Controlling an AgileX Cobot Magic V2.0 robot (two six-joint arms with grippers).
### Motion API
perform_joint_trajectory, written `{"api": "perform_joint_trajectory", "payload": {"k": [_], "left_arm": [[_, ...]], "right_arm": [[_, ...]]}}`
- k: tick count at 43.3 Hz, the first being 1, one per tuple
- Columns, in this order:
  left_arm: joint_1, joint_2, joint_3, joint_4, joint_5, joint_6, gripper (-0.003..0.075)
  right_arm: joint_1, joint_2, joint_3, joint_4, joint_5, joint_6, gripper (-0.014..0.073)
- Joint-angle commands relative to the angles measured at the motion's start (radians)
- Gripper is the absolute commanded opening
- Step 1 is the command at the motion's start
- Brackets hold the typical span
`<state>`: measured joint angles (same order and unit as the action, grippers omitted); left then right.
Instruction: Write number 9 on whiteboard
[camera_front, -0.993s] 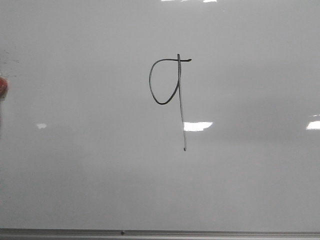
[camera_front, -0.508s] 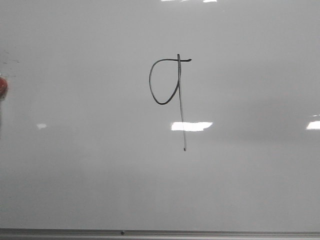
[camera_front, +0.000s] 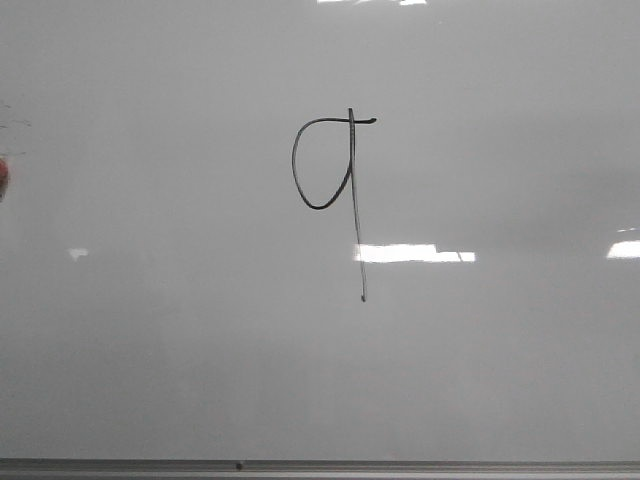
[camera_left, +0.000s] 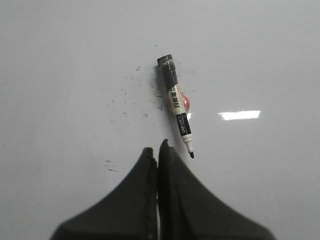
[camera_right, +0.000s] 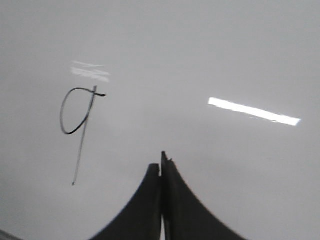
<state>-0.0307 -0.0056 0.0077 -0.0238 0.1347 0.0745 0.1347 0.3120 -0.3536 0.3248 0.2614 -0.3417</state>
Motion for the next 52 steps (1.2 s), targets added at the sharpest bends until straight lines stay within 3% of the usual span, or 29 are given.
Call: {"api": "perform_joint_trajectory", "payload": {"k": [1,5,12,25,52], "left_arm": [[0.001,-0.02,0.001,-0.003,-0.089,-0.01,-0.0019],[0.001,-0.02,0.001,-0.003,-0.089,-0.01,-0.0019],[0.001,-0.02,0.001,-0.003,-0.089,-0.01,-0.0019],[0.001,-0.018,0.001,-0.003,-0.087,-0.01,-0.0019],[0.001,-0.018,0.001,-0.003,-0.087,-0.01,-0.0019]], "right_arm": [[-0.057,-0.052,0.051,-0.165,-0.159,0.232,-0.0061],[-0.124,-0.119,0.111,-0.242,-0.159,0.322,-0.0061],[-0.194,-0.224,0.222,-0.276,-0.146,0.326,-0.0061],[-0.21,-0.34,0.38,-0.277,-0.181,0.327,-0.0061],[-0.21,-0.341,0.378,-0.277,-0.149,0.327,-0.0061]]}}
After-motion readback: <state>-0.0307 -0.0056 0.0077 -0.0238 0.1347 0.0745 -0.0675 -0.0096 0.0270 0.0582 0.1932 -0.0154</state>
